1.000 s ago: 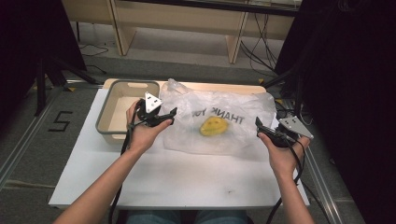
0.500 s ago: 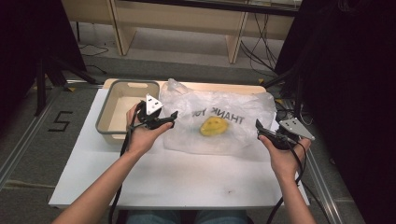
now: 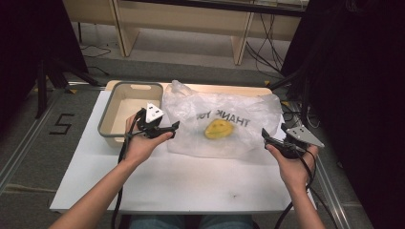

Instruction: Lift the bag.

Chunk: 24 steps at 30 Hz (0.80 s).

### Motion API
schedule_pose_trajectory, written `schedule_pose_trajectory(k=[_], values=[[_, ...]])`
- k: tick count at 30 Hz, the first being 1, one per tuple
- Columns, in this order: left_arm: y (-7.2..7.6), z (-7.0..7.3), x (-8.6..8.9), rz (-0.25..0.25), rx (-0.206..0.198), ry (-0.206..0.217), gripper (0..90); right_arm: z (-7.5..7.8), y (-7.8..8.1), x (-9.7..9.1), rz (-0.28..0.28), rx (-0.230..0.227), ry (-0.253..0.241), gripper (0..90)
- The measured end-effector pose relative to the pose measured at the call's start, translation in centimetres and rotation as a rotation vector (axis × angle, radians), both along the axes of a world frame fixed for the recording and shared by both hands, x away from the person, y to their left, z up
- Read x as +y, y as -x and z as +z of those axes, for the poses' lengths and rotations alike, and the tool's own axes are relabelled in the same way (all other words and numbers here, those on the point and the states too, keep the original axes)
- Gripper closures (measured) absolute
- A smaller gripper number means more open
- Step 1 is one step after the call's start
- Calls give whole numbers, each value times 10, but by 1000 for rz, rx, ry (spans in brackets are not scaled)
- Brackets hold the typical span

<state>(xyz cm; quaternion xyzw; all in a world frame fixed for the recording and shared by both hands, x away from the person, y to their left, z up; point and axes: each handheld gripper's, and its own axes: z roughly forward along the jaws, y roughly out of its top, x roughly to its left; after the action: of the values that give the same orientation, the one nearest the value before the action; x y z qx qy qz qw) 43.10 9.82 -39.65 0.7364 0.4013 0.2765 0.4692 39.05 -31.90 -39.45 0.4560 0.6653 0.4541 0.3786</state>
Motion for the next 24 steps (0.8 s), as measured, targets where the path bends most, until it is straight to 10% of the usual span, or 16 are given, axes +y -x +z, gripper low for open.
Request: schedule_pose_trajectory(k=[24], values=[[30,-7,13,-79,30,-45,303,-7,21,-3,90,60,18,268]])
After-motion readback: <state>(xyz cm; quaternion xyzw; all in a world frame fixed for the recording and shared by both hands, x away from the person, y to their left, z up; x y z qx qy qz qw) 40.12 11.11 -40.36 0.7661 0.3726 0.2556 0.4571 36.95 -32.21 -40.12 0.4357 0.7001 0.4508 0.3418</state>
